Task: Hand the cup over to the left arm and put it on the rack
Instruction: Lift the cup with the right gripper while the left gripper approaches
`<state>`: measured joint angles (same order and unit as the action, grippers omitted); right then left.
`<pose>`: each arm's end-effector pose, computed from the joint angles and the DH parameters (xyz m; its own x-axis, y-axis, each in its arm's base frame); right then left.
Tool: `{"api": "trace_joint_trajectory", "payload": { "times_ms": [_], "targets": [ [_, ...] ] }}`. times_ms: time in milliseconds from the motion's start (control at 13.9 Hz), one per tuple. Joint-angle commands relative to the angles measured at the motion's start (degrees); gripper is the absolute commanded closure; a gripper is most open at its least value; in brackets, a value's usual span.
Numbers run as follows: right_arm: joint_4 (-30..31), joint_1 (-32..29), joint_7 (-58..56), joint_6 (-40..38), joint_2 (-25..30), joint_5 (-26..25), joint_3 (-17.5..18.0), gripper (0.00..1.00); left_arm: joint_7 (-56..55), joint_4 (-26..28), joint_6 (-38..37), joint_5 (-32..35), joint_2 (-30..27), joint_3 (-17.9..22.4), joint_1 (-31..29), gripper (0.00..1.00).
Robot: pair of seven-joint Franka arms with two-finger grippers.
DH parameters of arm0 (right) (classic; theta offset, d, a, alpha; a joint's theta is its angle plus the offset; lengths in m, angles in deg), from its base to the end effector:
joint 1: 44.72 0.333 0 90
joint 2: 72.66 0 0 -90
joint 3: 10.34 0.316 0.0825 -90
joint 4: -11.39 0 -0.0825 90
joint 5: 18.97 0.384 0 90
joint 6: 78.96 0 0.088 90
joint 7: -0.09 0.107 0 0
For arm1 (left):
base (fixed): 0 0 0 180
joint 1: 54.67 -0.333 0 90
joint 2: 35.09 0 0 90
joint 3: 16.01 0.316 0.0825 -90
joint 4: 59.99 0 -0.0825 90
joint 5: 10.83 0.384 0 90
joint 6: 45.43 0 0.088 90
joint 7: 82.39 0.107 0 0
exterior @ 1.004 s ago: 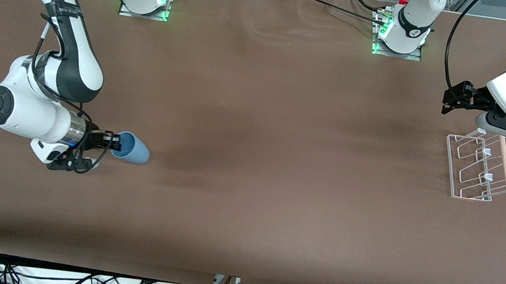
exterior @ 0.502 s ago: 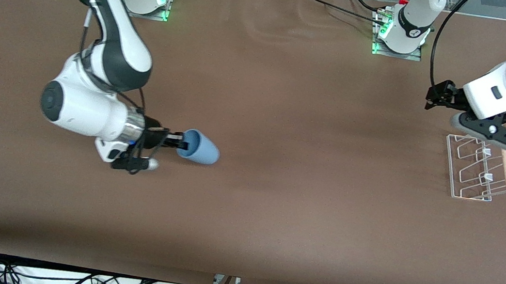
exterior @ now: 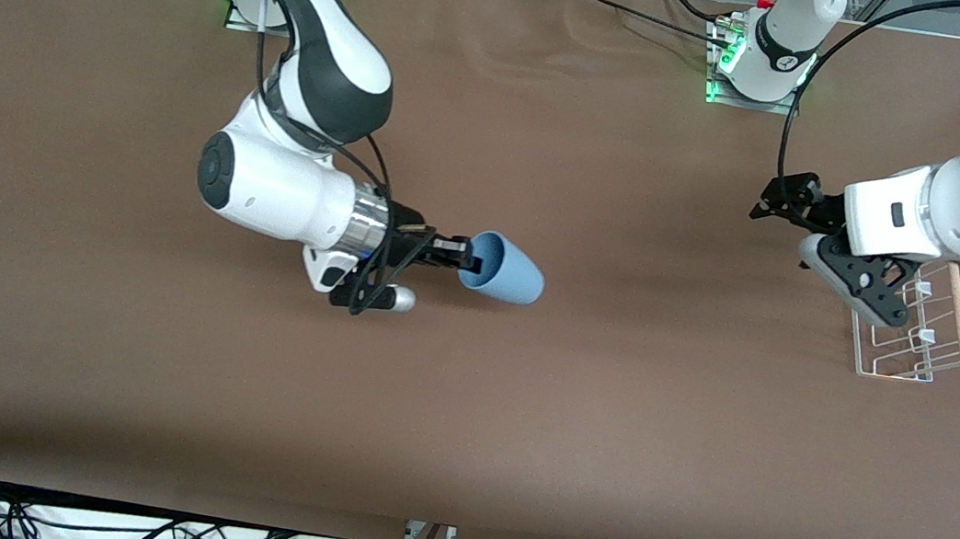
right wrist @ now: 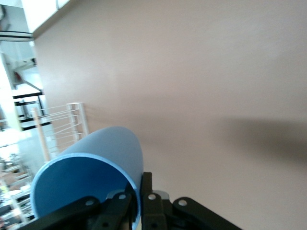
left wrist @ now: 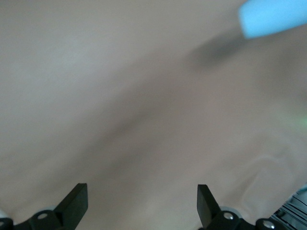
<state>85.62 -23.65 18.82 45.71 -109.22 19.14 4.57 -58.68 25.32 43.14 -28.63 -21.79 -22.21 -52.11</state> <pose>0.6269 0.4218 0.4182 0.9893 -0.0350 -0.1413 -0.1233 -0.7179 -0.6851 0.6024 -0.1198 0.5317 0.8515 -0.5237 -0.0261 -0.4791 -0.7972 0.3674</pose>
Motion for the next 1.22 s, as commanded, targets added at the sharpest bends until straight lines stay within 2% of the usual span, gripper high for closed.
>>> {"api": "trace_joint_trajectory", "payload": {
  "times_ms": [0, 143, 287, 430, 646, 933, 1148],
  "targets": [
    [-6.6, 2.5, 2.6, 0.1, -3.0, 4.1, 0.1, 1.00, 10.0, -2.7, 3.1, -4.9, 3.3, 0.1, 1.0, 0.00],
    [-8.3, 4.1, 2.5, 0.2, -3.5, 7.9, 0.1, 1.00, 18.3, -2.8, 4.8, -8.9, 5.0, 0.1, 1.6, 0.00],
    [-8.3, 5.8, 2.6, 0.2, -3.4, 8.6, 0.1, 1.00, 25.3, -2.8, 6.3, -12.3, 5.2, 0.1, 2.6, 0.00],
    [-8.5, 6.2, 2.6, 0.8, -3.5, 9.1, 0.6, 1.00, 27.5, -2.8, 6.6, -15.8, 5.2, 0.1, 3.8, 0.00],
    [-8.5, 6.2, 2.5, 2.1, -3.5, 13.1, 1.6, 1.00, 36.4, -2.7, 9.6, -17.4, 5.0, -0.1, 6.1, 0.00],
    [-8.5, 6.2, 2.5, 2.9, -3.4, 13.2, 1.9, 1.00, 43.4, -0.8, 11.1, -17.7, 5.1, -0.4, 8.2, 0.00],
    [-8.5, 6.2, 2.5, 2.9, -3.4, 13.2, 1.8, 1.00, 46.6, 0.4, 11.1, -17.7, 5.2, -2.2, 8.3, 0.00]
  ]
}}
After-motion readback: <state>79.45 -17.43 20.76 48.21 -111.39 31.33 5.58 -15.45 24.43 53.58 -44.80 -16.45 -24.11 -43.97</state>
